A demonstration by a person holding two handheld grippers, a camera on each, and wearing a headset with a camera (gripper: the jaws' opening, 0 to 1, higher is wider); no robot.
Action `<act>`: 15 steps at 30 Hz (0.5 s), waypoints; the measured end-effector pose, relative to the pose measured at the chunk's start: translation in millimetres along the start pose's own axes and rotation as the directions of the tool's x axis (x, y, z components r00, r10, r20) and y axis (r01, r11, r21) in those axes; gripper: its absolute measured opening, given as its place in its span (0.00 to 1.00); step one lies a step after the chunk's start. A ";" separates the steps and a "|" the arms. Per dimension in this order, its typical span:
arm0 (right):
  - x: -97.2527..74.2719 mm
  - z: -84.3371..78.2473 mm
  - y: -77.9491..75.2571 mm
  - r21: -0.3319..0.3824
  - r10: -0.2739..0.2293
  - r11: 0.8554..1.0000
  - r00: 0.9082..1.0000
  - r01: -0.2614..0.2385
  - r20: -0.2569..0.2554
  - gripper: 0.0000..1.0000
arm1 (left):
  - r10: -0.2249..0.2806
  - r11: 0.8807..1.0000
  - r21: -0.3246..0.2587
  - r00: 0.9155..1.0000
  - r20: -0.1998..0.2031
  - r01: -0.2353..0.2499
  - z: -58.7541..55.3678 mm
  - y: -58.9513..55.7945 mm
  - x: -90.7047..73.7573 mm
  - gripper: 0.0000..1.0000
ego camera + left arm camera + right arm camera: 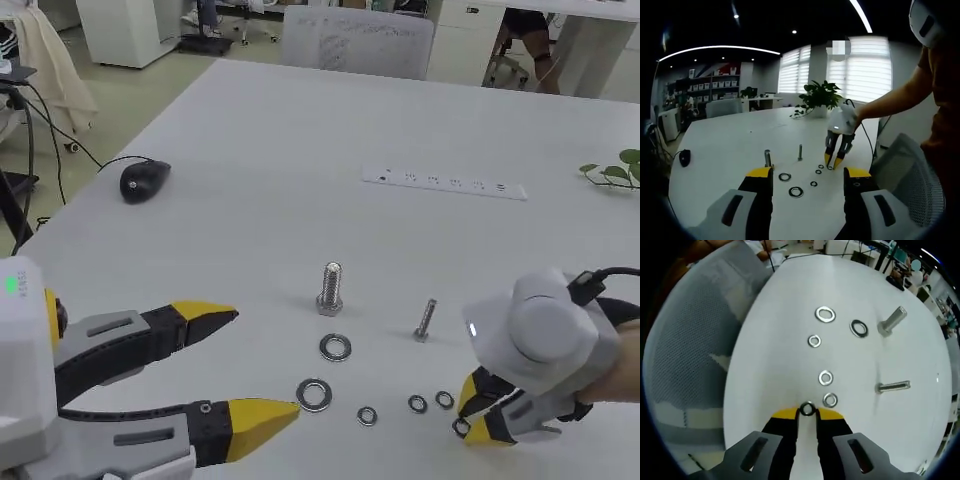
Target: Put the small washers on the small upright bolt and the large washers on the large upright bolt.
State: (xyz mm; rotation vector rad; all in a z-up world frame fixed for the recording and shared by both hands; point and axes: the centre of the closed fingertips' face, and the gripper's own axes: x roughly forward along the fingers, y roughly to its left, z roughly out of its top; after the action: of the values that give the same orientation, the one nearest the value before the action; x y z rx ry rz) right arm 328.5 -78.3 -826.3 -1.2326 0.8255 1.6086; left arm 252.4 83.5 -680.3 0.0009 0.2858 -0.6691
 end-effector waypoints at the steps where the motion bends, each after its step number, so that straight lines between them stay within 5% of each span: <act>1: 0.0 -0.2 0.0 -0.004 0.000 1.000 1.000 0.000 -0.003 0.15 | -0.001 1.000 -0.001 1.000 0.001 0.001 0.1 -0.2 0.2 0.56; 15: 0.0 -0.4 -2.9 0.023 -0.003 1.000 1.000 0.003 -0.018 0.12 | 0.005 1.000 0.003 1.000 0.005 -0.005 2.6 -0.7 -0.9 0.56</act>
State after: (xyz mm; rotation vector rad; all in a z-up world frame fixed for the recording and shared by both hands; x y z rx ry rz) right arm 331.3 -77.6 -826.4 -1.2331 0.8507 1.5833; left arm 252.0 83.2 -677.5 0.0030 0.2802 -0.6646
